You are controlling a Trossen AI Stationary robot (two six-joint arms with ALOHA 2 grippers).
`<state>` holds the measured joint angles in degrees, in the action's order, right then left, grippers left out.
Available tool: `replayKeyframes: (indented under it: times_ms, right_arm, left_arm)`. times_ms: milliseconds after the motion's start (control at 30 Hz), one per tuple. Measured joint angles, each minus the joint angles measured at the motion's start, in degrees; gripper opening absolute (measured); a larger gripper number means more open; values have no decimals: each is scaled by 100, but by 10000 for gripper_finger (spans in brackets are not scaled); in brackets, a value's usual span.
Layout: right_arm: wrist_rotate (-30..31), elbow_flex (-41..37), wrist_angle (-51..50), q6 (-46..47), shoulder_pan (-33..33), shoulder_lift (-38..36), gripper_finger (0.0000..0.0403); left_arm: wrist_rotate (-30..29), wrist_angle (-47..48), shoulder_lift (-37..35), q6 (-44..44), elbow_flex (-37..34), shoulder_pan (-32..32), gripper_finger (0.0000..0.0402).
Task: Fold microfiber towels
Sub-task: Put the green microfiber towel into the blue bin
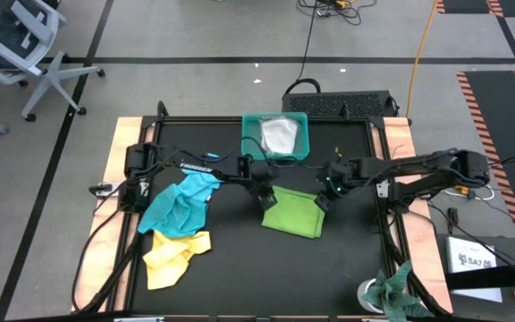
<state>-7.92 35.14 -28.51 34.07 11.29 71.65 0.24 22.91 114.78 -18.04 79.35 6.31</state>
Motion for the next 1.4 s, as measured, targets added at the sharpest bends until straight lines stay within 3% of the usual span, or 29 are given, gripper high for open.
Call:
replayKeyframes:
  times_ms: [333, 700, 967, 1133, 1400]
  right_arm:
    - [-137, 8, 265, -204, 54, 559, 174]
    - [-150, 17, 274, -664, 65, 722, 174]
    - [-165, 13, 260, -842, 72, 727, 174]
    - [-169, 11, 258, -856, 72, 729, 174]
    - [-169, 7, 251, -951, 72, 731, 174]
  left_arm:
    - [30, -40, 2, -127, -346, 66, 171]
    - [1056, -800, 2, -995, -472, 352, 170]
    - [1216, -566, 5, -904, -474, 447, 170]
    - [2019, -563, 7, -1106, -474, 579, 170]
    - [2146, -642, 7, -1251, -474, 556, 170]
